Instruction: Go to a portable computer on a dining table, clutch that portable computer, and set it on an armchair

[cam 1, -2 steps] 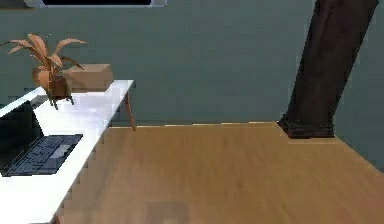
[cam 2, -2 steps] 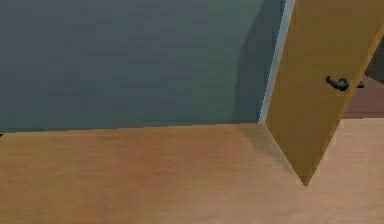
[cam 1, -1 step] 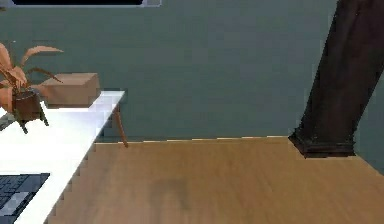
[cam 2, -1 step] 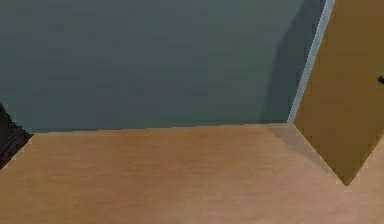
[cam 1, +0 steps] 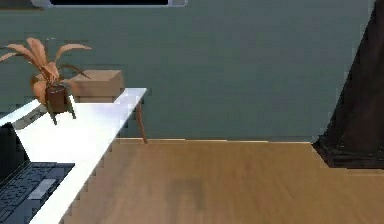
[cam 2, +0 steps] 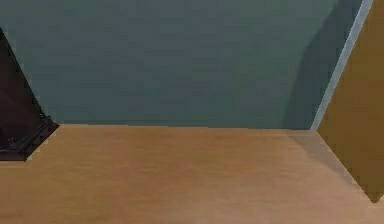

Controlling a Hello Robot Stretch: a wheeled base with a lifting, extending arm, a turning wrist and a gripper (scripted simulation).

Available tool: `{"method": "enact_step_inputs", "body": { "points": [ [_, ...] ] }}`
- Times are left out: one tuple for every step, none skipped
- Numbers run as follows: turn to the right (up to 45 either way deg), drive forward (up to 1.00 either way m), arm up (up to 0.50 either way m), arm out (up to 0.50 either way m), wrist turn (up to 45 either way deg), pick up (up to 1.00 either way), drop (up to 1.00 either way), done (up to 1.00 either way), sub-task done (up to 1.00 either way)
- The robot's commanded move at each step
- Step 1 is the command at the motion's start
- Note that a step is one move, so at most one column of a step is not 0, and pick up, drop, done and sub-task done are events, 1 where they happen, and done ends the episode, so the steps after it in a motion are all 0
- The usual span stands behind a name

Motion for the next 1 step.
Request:
{"method": "enact_step_inputs", "body": {
  "points": [
    [0.0,0.10,0.00,0.00,0.0,0.00,0.00,0.00,0.00]
  ]
}}
